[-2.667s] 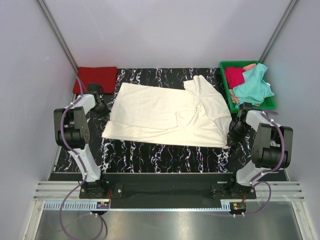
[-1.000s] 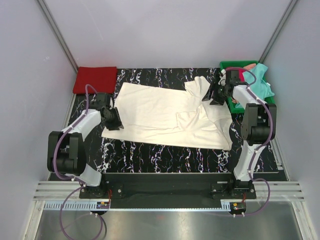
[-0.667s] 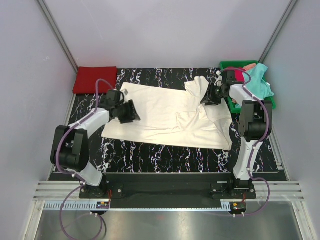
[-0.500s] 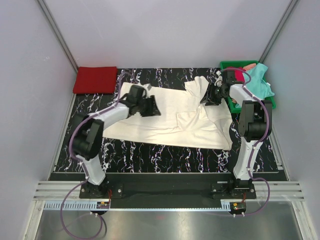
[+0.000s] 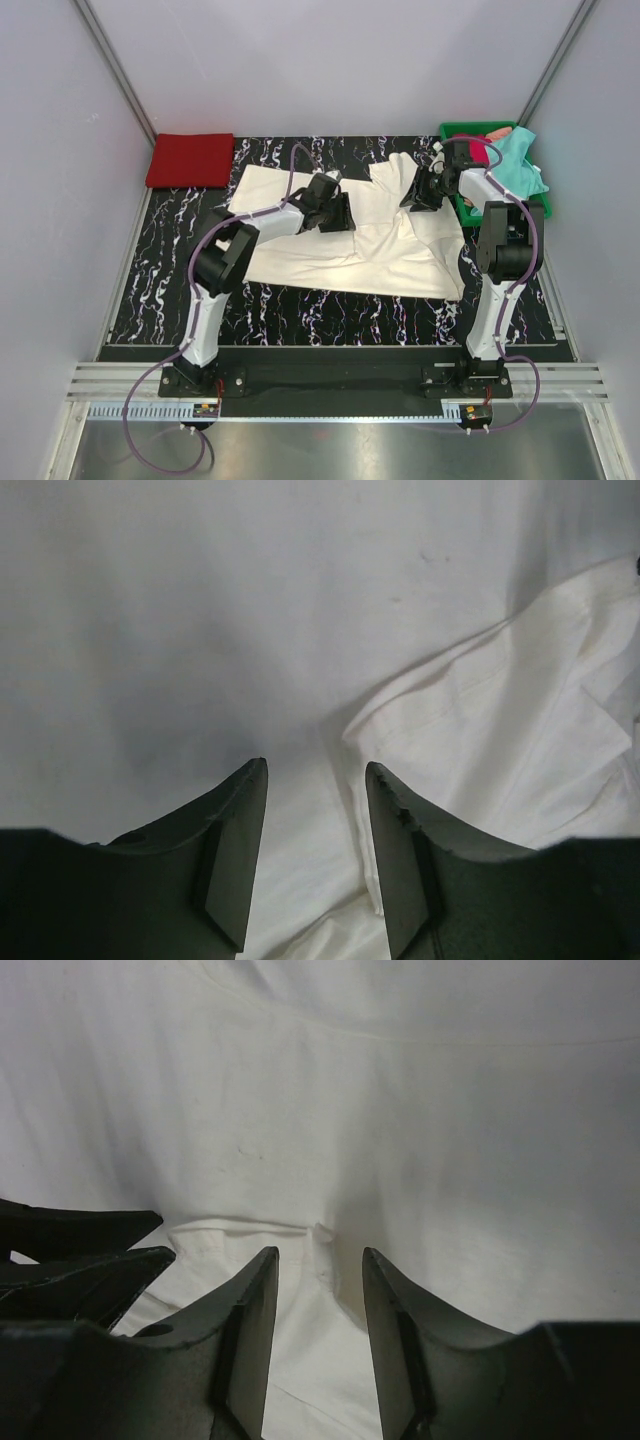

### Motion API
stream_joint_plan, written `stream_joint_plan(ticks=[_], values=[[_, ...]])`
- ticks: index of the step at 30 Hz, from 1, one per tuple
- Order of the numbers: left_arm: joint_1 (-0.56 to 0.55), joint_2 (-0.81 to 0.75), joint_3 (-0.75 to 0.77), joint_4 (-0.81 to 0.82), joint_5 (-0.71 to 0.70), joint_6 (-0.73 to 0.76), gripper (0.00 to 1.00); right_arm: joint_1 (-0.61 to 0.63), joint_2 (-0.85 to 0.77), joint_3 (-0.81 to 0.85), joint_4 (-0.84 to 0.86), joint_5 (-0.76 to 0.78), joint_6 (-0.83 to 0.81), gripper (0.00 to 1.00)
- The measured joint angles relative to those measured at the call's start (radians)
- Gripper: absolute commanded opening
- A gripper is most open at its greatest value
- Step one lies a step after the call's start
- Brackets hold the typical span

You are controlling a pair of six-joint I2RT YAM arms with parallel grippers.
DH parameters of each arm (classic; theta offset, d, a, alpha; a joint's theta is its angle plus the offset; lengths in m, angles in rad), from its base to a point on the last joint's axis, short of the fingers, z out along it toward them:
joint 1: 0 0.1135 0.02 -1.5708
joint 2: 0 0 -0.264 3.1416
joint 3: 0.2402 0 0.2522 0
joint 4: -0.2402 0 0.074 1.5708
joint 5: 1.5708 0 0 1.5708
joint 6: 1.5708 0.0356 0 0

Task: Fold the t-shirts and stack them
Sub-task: Fold the tshirt

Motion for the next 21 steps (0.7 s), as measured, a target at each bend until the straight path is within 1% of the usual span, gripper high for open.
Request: stream_joint_plan(ticks=[5,8,11,13,15,17,20,21], values=[[-0.009,0.053,0.066,-0.005,-0.005,-0.033,0.45,0.000,0.000,0.000,-0.002,0.000,0.000,0.44],[-0.021,0.080,0.105,-0.005,-0.005,-0.047,0.40,0.000,0.000,0.000,-0.006,-0.001,0.002,0.42],[-0.027,0.085,0.109,-0.005,-0.003,-0.057,0.34,0.000,0.000,0.000,-0.011,-0.001,0.005,0.41],[-0.030,0.089,0.111,-0.005,0.000,-0.063,0.27,0.000,0.000,0.000,-0.014,-0.001,0.006,0.40],[-0.030,0.092,0.111,-0.005,0.003,-0.072,0.23,0.000,0.002,0.001,-0.014,-0.003,0.008,0.39],[-0.030,0.096,0.117,-0.005,0.006,-0.077,0.15,0.000,0.004,0.001,-0.015,-0.003,0.009,0.37],[-0.030,0.097,0.126,-0.006,0.007,-0.080,0.09,0.000,0.018,0.010,-0.018,-0.004,0.012,0.35],[-0.030,0.097,0.129,-0.005,0.007,-0.080,0.09,0.000,0.025,0.015,-0.017,-0.005,0.014,0.29]])
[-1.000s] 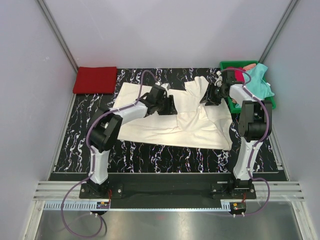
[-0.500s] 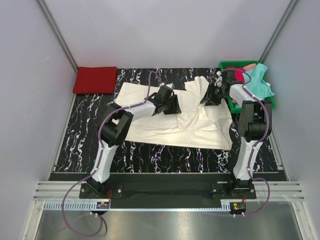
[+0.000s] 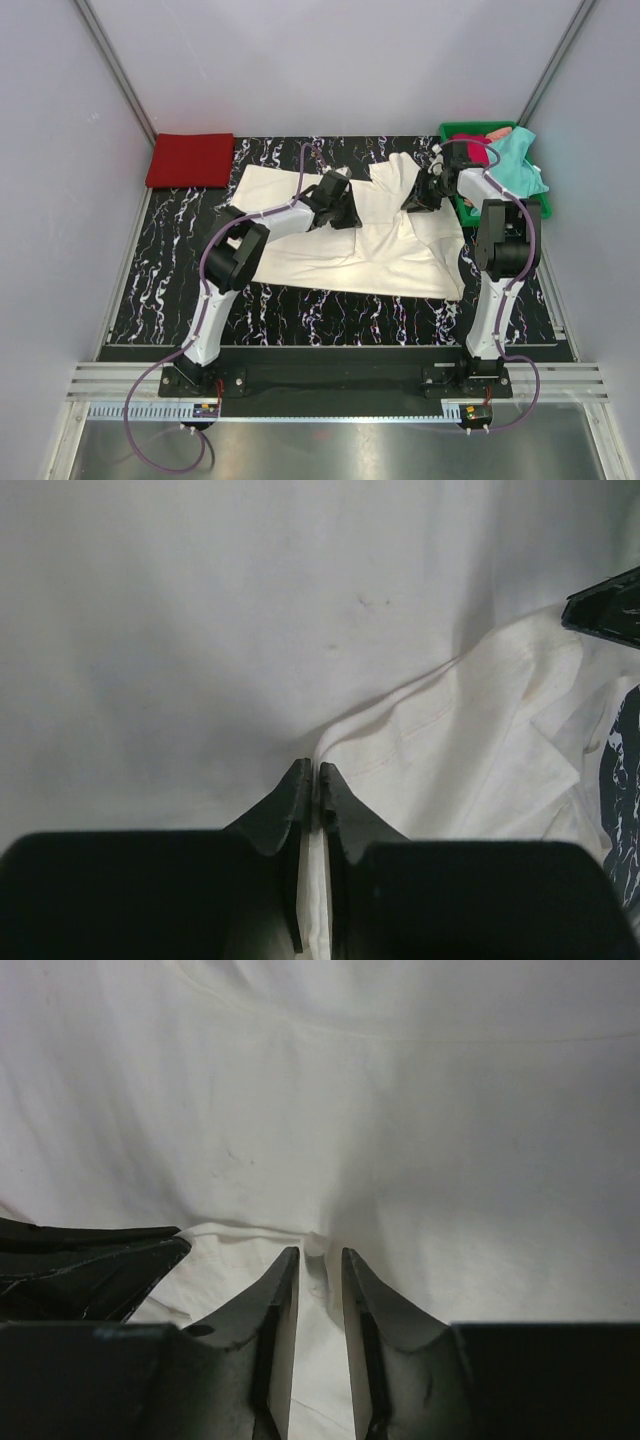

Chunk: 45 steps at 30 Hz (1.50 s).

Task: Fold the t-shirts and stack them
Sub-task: Fold the tshirt

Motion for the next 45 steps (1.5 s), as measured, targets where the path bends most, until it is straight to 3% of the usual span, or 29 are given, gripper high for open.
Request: stream_joint_plan(ticks=[3,6,19,32,36,38,39,41,43,45], values=[[0.001,0.000,0.001,-0.001,0.000,-0.003,0.01,0.000,0.018,0.013,-0.002,-0.002,0.004,0.10],[0.002,-0.001,0.001,-0.002,0.000,-0.005,0.00,0.000,0.024,0.019,0.000,-0.007,0.018,0.00],[0.016,-0.140,-0.111,0.006,-0.073,-0.022,0.00,0.000,0.024,0.023,0.014,-0.006,0.035,0.00],[0.024,-0.098,-0.075,-0.009,-0.072,-0.032,0.04,0.001,0.033,0.062,0.026,-0.007,0.036,0.00],[0.024,-0.069,-0.056,-0.023,-0.074,-0.041,0.11,0.001,0.079,0.121,0.025,-0.010,0.036,0.06],[0.025,-0.050,-0.034,-0.048,-0.082,-0.042,0.17,0.001,0.104,0.143,0.018,-0.010,0.039,0.18],[0.025,-0.039,-0.017,-0.067,-0.089,-0.041,0.28,0.002,0.116,0.154,0.008,-0.005,0.040,0.23],[0.026,-0.024,0.018,-0.113,-0.104,-0.032,0.32,0.002,0.137,0.181,-0.026,0.014,0.042,0.35],[0.026,-0.018,0.055,-0.165,-0.124,-0.010,0.45,0.002,0.145,0.203,-0.067,0.061,0.039,0.43],[0.026,-0.019,0.087,-0.216,-0.152,0.017,0.52,0.002,0.144,0.227,-0.131,0.122,0.033,0.44]])
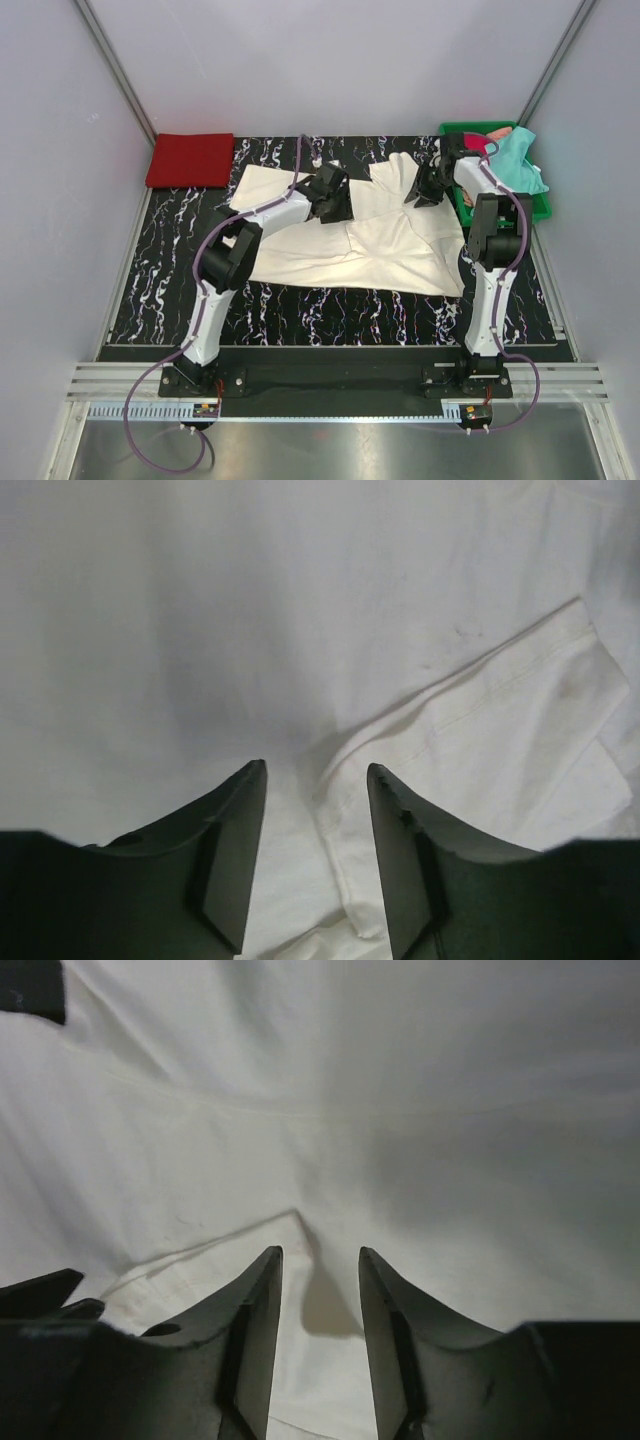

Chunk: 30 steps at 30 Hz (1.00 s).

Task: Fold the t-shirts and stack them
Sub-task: Fold the tshirt

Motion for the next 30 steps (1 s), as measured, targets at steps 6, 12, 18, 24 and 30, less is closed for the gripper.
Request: stream_joint_plan(ticks=[6,12,18,24,30], values=[[0.026,-0.110,-0.022,-0.151,-0.033,0.074,0.50,0.000,-0.166,-0.130,-0.131,0.201,0.004,0.44],[0.147,-0.447,-0.273,-0.222,-0.010,0.145,0.45,0.000,-0.550,-0.515,-0.188,0.275,0.103,0.17],[0.400,-0.594,-0.543,-0.238,0.062,0.203,0.38,0.000,-0.705,-0.803,-0.153,0.278,0.224,0.00],[0.539,-0.570,-0.612,-0.268,0.108,0.239,0.36,-0.044,-0.703,-0.914,-0.092,0.274,0.314,0.00],[0.588,-0.531,-0.613,-0.248,0.146,0.243,0.34,-0.196,-0.664,-0.963,-0.019,0.244,0.370,0.00]])
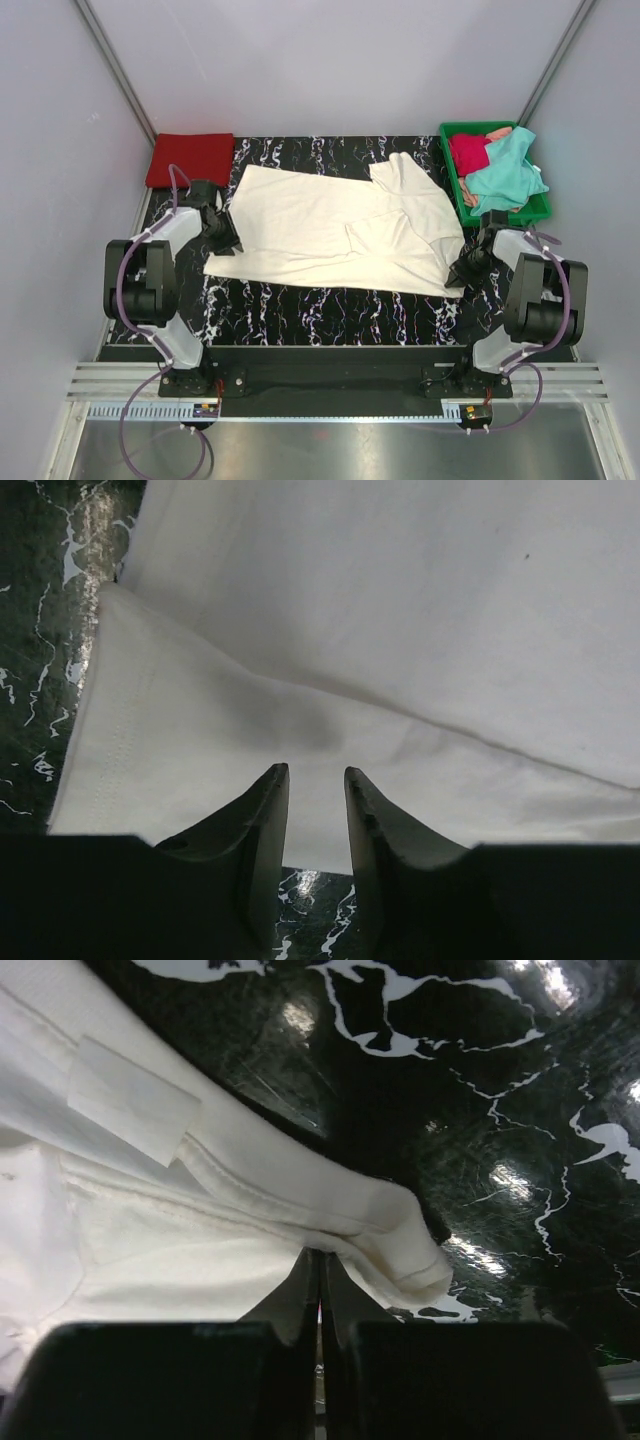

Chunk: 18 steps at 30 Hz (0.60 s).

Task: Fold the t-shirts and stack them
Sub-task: Fold the tshirt

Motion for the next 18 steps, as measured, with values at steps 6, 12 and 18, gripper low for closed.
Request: stream_joint_plan(ticks=[6,12,18], values=[[0.058,0.022,-0.057,0.009,-0.005,-0.040,0.36,-0.074,-0.060,-0.081,0.056,-0.058,0.069,0.00],[0.138,0.025,-0.092,0.035,0.055,-0.139,0.38,-0.080,-0.054,-0.076,0.049,-0.061,0.077,0.00],[0.200,-0.016,-0.155,0.066,0.105,-0.202,0.39,-0.080,-0.004,-0.026,0.010,-0.073,0.019,0.00]])
